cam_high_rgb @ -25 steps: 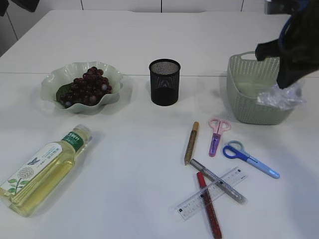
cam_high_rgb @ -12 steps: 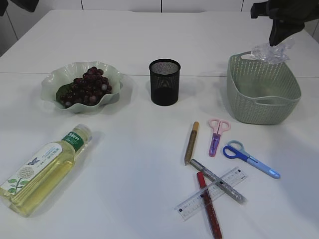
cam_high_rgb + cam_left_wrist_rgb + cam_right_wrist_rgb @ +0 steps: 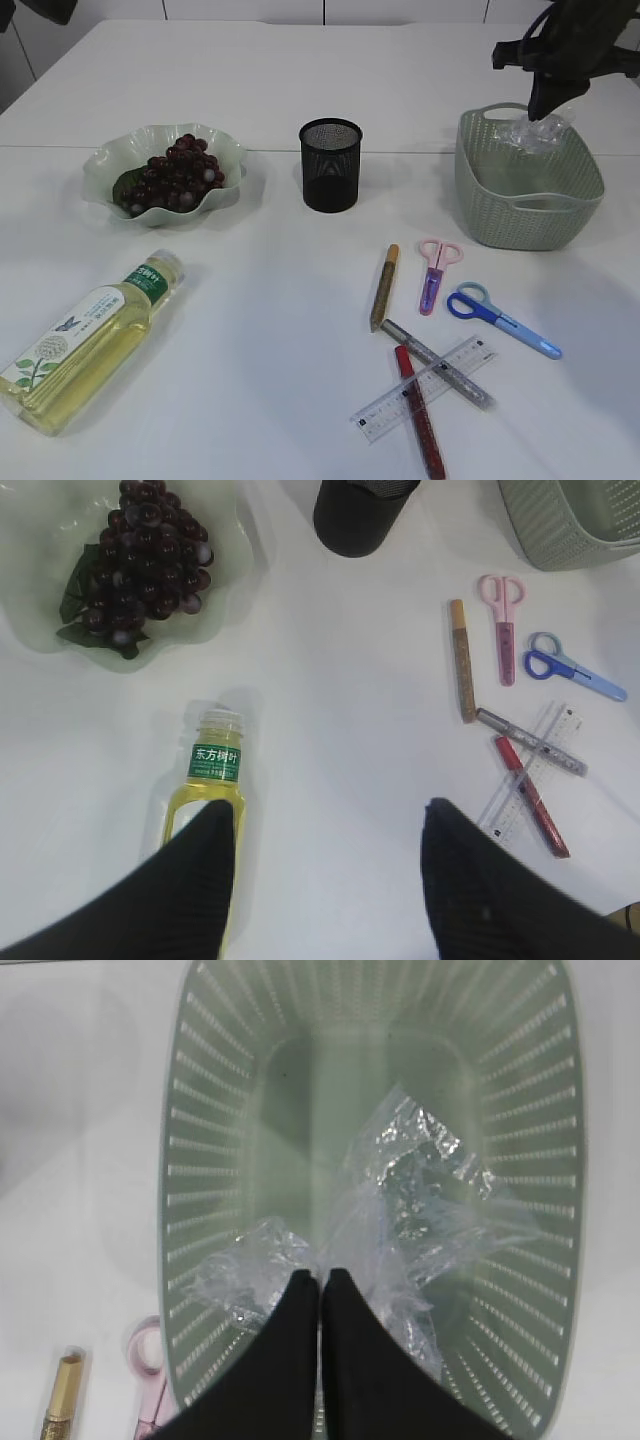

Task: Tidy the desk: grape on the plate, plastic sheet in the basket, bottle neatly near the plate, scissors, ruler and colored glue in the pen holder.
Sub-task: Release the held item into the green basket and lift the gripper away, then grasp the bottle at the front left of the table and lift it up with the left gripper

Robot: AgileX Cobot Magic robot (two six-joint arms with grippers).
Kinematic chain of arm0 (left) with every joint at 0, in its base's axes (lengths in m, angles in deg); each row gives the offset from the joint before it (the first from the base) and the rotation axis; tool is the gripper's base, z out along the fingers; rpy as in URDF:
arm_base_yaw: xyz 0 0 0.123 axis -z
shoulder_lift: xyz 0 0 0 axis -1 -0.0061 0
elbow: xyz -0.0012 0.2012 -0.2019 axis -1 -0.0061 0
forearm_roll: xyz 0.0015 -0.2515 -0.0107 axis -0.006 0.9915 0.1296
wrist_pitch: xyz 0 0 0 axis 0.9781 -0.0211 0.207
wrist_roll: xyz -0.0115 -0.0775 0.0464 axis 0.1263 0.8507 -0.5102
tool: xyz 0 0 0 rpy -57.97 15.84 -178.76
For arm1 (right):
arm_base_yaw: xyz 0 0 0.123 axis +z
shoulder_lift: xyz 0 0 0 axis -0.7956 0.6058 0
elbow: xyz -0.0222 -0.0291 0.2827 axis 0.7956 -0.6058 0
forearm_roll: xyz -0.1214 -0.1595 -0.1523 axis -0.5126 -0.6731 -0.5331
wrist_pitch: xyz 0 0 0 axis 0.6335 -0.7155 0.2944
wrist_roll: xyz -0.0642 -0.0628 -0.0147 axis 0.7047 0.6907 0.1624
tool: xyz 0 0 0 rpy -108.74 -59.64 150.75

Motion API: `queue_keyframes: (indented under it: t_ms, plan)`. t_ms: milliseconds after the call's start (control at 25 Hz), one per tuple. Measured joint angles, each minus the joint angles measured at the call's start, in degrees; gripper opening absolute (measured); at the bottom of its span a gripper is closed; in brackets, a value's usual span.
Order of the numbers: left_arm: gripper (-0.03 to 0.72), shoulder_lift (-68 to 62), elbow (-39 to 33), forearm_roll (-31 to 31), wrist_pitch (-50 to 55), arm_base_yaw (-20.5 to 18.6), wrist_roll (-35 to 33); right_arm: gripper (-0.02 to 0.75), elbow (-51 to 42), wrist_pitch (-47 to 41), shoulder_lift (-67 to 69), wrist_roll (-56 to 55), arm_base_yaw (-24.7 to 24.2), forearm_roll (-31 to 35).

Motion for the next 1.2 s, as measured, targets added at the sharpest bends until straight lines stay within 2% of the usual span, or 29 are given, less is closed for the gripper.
queue_keyframes:
  t_ms: [120,200,440,520,920,1200]
  plan:
    - [0.435,0.0,0.0,0.0,0.0,0.0,0.0,0.018,0.0,0.0,0.0,0.0,0.0,0.0]
    - [0.435,0.0,0.0,0.0,0.0,0.0,0.0,0.053,0.0,0.0,0.0,0.0,0.0,-0.3]
    - [0.435,0.0,0.0,0.0,0.0,0.0,0.0,0.308,0.0,0.0,0.0,0.0,0.0,-0.4]
    - [0.435,0.0,0.0,0.0,0.0,0.0,0.0,0.354,0.0,0.0,0.0,0.0,0.0,-0.4]
    - [0.435,0.0,0.0,0.0,0.0,0.0,0.0,0.379,0.0,0.0,0.0,0.0,-0.1,0.0]
    - [0.435,0.0,0.0,-0.2,0.0,0.0,0.0,0.38,-0.1,0.0,-4.5,0.5,-0.1,4.7]
